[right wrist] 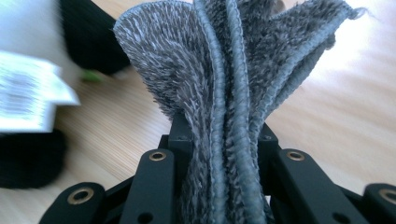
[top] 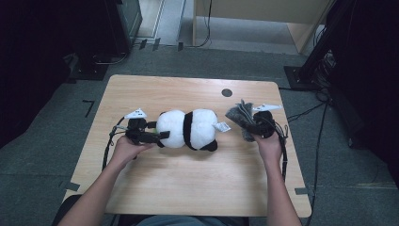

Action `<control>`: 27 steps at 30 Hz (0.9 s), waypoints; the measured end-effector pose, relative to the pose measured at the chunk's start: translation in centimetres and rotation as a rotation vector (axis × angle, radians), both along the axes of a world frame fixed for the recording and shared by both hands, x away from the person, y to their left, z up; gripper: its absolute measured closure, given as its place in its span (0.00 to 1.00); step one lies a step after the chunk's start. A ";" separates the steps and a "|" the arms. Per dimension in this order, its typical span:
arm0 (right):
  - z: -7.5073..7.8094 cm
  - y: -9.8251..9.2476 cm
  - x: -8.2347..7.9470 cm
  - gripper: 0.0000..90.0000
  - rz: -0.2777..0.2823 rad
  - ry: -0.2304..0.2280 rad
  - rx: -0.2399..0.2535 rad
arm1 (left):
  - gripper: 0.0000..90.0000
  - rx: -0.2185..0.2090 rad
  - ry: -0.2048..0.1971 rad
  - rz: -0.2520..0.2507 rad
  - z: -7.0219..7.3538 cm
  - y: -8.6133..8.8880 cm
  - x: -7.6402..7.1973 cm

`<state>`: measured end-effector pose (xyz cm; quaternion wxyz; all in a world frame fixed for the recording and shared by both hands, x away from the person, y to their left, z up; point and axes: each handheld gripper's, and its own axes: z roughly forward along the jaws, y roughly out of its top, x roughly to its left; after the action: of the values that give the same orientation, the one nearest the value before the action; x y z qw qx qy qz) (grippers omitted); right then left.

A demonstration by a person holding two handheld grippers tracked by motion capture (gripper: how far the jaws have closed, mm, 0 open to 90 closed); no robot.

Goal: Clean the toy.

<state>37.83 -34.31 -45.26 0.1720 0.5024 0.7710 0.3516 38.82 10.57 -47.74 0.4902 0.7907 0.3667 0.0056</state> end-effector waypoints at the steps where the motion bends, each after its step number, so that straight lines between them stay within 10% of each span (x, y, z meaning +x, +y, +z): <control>1: 0.5 0.4 0.0 0.78 0.011 -0.011 0.000 | 0.23 -0.002 0.002 0.000 0.0 0.0 0.0; 14: 6.6 5.3 1.2 0.76 0.153 -0.055 0.009 | 0.44 0.012 -0.025 0.045 0.3 -0.3 -0.9; 27: 9.2 13.5 4.4 0.75 0.305 -0.045 -0.002 | 0.45 0.045 -0.045 0.071 0.6 -0.5 -1.8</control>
<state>42.22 -20.76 -36.03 0.1344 0.3711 0.8346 0.3842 37.04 10.07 -47.16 0.4800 0.7875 0.3834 0.0489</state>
